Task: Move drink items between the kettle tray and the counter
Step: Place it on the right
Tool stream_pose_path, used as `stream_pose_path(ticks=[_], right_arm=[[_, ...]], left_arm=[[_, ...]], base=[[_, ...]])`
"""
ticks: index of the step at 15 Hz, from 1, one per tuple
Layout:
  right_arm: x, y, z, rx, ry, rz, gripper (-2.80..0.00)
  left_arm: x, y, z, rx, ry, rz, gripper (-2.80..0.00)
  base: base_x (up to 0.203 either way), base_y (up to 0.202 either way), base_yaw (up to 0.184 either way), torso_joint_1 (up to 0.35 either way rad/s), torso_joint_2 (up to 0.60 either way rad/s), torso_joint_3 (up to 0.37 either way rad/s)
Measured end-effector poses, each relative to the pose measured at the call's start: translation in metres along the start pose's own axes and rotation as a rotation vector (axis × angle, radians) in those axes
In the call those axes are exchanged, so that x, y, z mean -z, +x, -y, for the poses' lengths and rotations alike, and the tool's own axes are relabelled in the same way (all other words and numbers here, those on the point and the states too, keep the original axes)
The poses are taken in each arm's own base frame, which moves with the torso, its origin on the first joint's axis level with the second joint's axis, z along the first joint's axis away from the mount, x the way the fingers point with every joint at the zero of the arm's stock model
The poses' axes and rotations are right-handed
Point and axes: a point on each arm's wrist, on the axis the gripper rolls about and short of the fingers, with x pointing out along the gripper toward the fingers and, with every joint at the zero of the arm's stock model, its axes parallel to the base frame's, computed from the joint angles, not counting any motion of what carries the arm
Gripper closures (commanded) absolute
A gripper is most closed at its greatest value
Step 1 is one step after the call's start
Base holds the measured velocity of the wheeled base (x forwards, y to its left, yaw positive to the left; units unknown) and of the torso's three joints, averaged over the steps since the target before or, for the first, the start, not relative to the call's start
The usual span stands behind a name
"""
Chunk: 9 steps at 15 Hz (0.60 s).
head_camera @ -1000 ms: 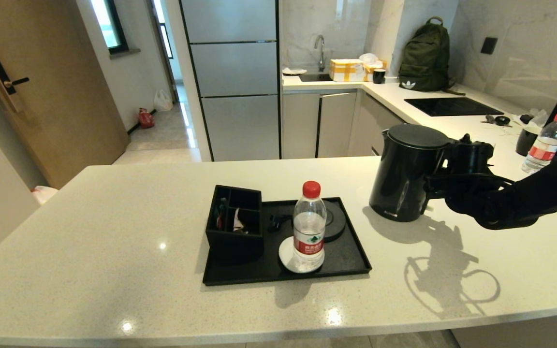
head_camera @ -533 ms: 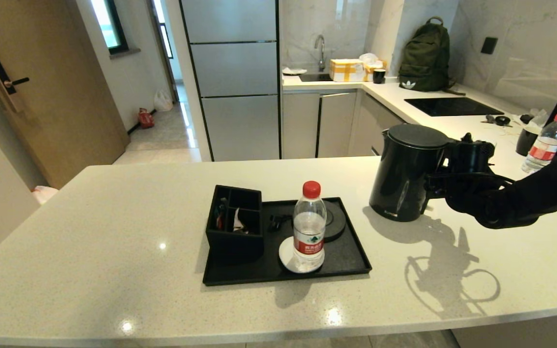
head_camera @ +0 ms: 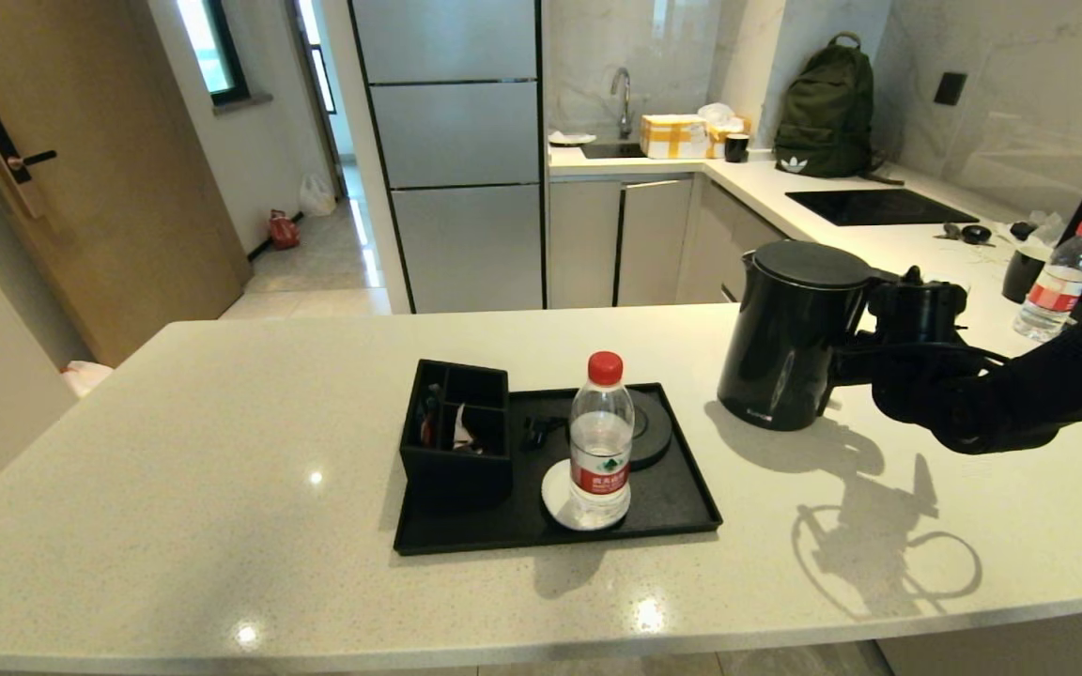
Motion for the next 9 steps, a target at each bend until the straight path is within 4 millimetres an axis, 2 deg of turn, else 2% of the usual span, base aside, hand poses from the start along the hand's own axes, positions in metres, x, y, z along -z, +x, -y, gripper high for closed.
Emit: stream_pose_path(ticks=[9], right_arm=[[0.0, -0.027, -0.006, -0.009, -0.021, 0.004, -2.8]], left_arm=[[0.0, 0.0, 0.0, 0.0, 0.0, 0.0, 0.0]], base=[[0.0, 0.0, 0.0, 0.0, 0.0, 0.0]])
